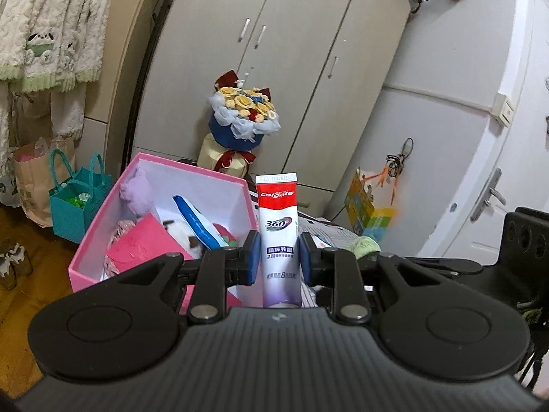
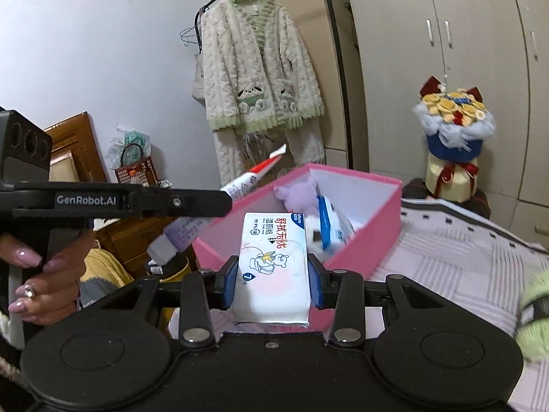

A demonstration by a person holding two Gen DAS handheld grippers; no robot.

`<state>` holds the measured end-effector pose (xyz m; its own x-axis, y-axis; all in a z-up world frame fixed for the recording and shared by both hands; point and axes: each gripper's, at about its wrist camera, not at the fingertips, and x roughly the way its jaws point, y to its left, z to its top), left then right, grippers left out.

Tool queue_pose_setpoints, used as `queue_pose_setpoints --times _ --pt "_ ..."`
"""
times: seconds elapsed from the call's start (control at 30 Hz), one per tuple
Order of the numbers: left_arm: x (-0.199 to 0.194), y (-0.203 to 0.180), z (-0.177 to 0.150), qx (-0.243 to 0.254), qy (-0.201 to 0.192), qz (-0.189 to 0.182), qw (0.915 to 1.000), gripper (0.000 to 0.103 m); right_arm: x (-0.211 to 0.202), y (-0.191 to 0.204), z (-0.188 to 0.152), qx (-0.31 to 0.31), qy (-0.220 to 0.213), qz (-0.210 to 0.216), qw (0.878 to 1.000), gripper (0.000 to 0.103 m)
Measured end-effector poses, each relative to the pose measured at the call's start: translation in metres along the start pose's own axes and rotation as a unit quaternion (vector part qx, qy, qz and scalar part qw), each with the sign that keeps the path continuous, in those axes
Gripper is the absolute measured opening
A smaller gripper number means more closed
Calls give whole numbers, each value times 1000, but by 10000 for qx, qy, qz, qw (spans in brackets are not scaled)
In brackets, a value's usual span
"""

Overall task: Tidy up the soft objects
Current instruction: 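Lower both items into the box and open both tools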

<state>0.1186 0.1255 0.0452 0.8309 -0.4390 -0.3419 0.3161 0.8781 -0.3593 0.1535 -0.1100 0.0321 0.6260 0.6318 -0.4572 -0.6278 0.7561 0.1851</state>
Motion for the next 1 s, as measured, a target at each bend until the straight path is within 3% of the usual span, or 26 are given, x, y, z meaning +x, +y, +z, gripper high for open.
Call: queue_pose_setpoints --times 0.33,0.43,0.57,0.7,1.0 --pt "41 44 16 -60 4 913 9958 23 72 0 22 -246 249 -77 9994 45" --pt "61 57 17 -154 80 1136 9934 23 99 -2 26 -339 476 -46 9983 45" --pt "90 70 17 -177 300 1418 9893 23 137 -13 29 -562 1109 164 9921 45" --pt "109 76 13 -197 518 1452 9878 23 157 -14 26 -780 1410 176 9868 45" --pt "128 82 6 -229 844 1740 9809 23 171 -7 20 -1181 1585 -4 9803 45"
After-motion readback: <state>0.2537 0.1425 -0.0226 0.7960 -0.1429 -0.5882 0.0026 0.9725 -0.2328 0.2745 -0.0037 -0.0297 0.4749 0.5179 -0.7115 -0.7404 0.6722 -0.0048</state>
